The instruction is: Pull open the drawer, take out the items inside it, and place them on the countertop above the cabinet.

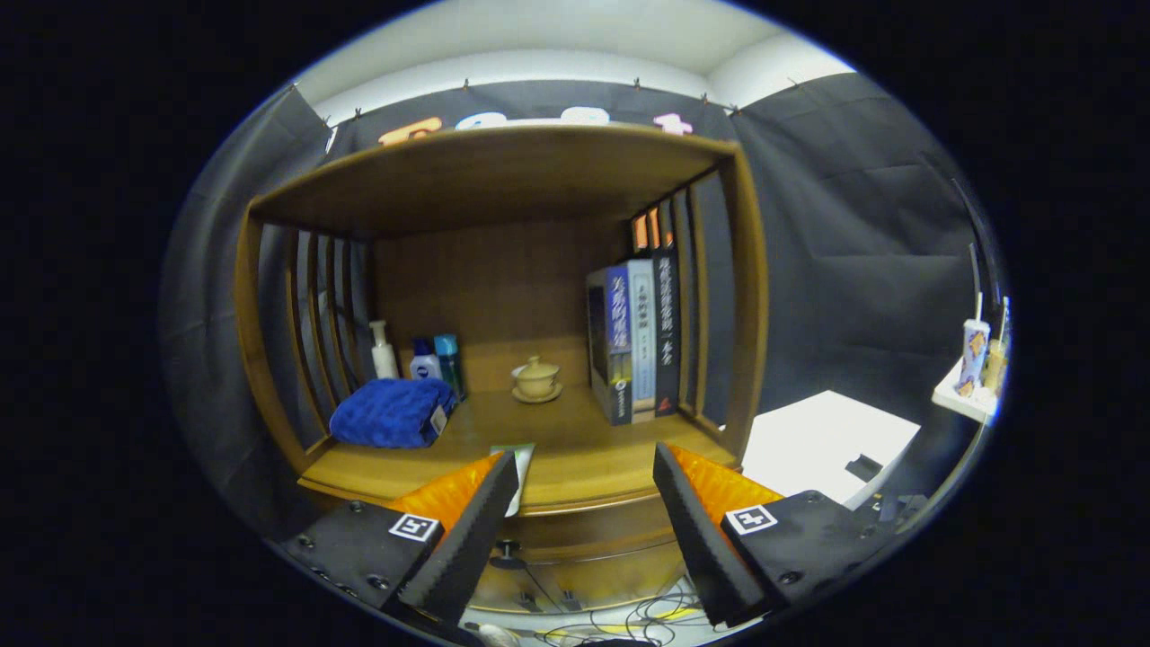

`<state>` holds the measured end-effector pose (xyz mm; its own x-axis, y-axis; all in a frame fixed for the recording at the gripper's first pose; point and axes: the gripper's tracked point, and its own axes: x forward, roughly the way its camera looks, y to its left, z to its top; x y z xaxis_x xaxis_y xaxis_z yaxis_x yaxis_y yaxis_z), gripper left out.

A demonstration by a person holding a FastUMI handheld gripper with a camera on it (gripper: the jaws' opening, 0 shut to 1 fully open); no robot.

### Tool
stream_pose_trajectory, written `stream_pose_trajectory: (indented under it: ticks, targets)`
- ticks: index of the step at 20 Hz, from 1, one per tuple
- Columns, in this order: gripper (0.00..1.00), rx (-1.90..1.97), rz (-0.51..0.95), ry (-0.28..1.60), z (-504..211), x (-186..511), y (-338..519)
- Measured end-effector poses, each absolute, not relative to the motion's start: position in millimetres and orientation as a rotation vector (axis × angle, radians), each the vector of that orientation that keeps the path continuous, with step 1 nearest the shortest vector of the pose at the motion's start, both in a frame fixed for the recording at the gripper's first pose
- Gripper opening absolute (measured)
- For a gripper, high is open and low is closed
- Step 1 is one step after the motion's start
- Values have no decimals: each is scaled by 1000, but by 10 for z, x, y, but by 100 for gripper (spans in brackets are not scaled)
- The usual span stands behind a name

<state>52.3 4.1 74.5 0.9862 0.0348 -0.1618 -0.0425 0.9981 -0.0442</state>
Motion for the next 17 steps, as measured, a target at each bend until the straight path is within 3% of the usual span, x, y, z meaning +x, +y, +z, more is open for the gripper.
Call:
stream_pose_trajectory:
  ticks: [7,17]
  targets:
    - [99,-65,134,155,961,553,34]
    - [99,-44,104,176,889,798,-122]
